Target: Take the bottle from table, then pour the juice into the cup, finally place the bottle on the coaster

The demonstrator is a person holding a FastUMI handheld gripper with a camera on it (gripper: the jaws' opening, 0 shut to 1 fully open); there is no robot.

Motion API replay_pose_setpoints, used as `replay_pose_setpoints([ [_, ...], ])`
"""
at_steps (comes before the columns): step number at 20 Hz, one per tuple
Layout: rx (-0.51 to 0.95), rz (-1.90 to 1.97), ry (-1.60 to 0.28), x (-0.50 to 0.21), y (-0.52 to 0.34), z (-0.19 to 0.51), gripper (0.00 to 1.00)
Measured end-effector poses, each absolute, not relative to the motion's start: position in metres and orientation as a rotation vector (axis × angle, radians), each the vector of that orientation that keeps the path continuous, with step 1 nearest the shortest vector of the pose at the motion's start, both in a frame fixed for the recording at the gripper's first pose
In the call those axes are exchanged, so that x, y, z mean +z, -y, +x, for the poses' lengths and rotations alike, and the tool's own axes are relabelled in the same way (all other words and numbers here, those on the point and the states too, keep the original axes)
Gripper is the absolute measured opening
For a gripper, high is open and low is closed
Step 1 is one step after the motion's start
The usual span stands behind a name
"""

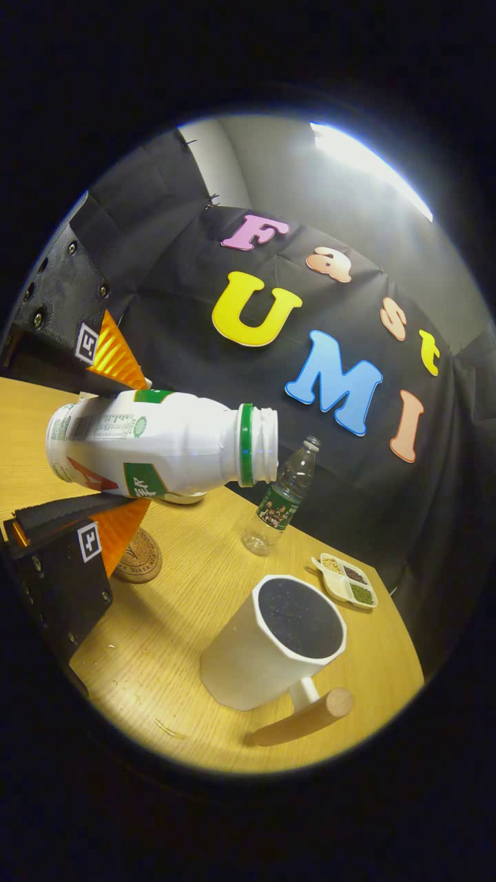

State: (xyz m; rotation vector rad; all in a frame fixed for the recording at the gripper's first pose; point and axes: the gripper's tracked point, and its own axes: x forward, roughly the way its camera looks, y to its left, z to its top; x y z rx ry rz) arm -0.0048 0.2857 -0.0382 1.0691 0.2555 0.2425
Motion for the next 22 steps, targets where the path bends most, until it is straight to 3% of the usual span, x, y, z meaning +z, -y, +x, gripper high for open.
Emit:
replay_pose_setpoints([
  [22,0.267,1.455,-0.120,-0.017,-0.253,0.001,0.68],
])
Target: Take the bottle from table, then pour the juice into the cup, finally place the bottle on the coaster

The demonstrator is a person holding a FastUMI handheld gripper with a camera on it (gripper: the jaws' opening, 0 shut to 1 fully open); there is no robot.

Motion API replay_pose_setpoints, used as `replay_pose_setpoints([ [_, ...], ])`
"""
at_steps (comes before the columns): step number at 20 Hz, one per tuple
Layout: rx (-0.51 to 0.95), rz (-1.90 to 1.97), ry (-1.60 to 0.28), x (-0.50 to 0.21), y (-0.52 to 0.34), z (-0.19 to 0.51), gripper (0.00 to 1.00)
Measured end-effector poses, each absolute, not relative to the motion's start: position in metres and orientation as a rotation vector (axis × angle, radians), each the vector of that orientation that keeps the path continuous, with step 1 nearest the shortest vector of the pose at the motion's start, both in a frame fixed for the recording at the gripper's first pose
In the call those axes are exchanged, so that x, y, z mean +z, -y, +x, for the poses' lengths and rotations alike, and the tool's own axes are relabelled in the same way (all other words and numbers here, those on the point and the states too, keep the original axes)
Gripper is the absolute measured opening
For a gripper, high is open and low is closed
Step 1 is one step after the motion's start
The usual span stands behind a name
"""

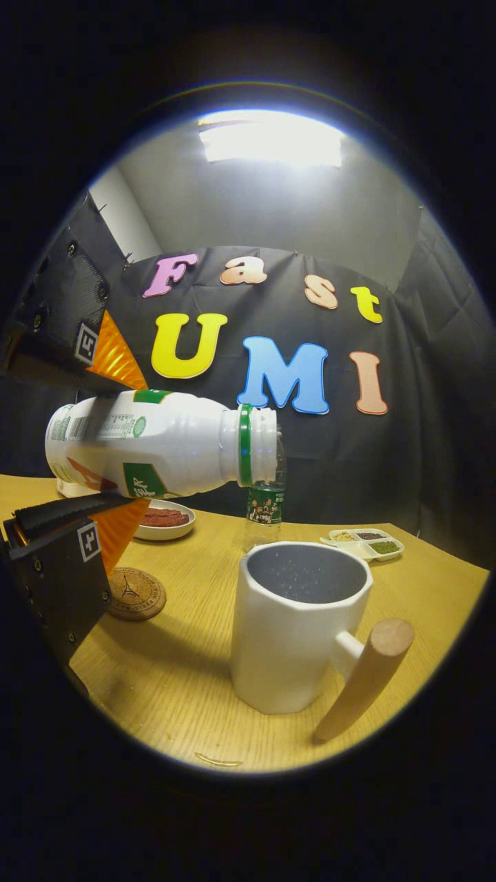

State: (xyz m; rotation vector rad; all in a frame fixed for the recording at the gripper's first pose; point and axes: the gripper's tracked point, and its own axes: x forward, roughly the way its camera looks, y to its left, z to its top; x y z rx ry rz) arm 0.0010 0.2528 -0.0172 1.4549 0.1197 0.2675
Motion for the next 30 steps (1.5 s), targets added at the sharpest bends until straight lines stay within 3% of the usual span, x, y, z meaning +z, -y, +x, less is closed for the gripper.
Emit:
replay_pose_setpoints([
  [30,0.280,1.634,-0.038,-0.010,-0.241,-0.006,0.68],
])
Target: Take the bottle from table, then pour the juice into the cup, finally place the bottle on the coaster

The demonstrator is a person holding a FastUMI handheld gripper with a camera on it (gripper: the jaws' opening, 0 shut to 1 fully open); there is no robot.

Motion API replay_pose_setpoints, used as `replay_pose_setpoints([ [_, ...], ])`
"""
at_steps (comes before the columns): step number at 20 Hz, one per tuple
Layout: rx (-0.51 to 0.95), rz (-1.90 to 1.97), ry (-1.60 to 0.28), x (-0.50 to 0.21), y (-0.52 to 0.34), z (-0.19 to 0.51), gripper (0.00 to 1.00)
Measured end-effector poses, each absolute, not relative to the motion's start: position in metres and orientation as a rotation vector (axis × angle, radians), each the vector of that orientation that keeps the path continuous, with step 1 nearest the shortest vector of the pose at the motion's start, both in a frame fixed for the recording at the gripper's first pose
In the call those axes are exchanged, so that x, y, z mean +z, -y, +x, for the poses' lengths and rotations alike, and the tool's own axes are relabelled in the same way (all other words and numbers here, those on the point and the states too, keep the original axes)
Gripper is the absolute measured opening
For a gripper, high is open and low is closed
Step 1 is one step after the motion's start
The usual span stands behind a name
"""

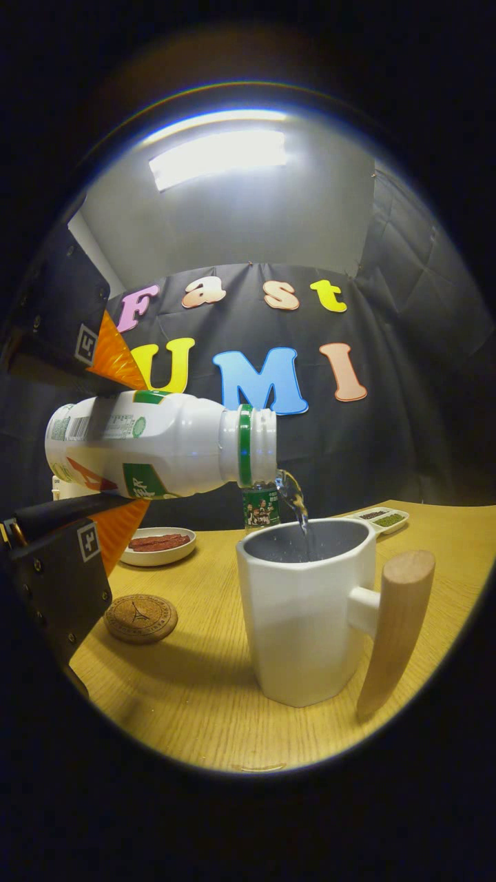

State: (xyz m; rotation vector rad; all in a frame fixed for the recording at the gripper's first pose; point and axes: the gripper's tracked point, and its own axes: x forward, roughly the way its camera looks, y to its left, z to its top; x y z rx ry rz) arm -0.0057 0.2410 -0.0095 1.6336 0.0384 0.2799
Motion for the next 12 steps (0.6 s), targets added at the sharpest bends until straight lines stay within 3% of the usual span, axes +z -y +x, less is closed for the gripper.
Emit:
replay_pose_setpoints([
  [12,0.285,1.689,0.007,-0.0028,-0.2348,-0.0055,0.68],
])
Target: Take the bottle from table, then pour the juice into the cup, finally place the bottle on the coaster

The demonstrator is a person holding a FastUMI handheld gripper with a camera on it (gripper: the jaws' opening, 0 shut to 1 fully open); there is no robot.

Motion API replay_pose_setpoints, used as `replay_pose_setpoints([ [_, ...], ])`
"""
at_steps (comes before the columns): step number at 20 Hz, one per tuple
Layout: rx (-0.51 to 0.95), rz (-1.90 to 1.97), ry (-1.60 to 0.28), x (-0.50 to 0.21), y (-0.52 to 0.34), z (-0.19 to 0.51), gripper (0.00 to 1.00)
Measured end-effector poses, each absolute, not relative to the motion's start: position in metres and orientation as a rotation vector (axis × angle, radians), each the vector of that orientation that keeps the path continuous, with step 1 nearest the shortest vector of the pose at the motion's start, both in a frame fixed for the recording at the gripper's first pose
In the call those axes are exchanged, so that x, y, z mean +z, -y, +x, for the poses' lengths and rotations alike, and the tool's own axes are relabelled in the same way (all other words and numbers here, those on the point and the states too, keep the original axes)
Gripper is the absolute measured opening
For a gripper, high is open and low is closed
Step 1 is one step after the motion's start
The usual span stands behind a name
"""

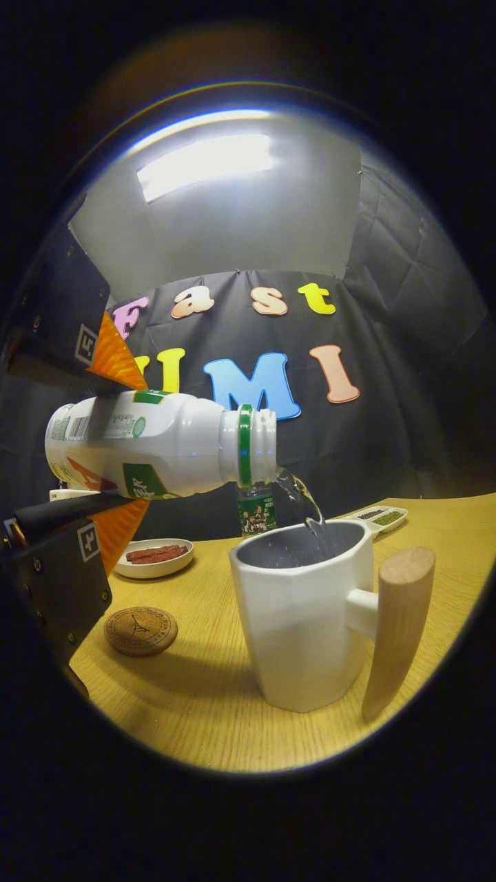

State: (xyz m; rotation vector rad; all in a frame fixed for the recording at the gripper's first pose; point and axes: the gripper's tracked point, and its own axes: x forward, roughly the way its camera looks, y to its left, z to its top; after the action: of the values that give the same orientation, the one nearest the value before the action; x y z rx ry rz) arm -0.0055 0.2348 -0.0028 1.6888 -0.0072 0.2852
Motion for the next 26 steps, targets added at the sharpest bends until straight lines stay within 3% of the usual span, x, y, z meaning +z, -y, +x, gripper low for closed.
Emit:
replay_pose_setpoints([
  [26,0.302,1.784,0.055,-0.0002,-0.2255,-0.0089,0.68],
])
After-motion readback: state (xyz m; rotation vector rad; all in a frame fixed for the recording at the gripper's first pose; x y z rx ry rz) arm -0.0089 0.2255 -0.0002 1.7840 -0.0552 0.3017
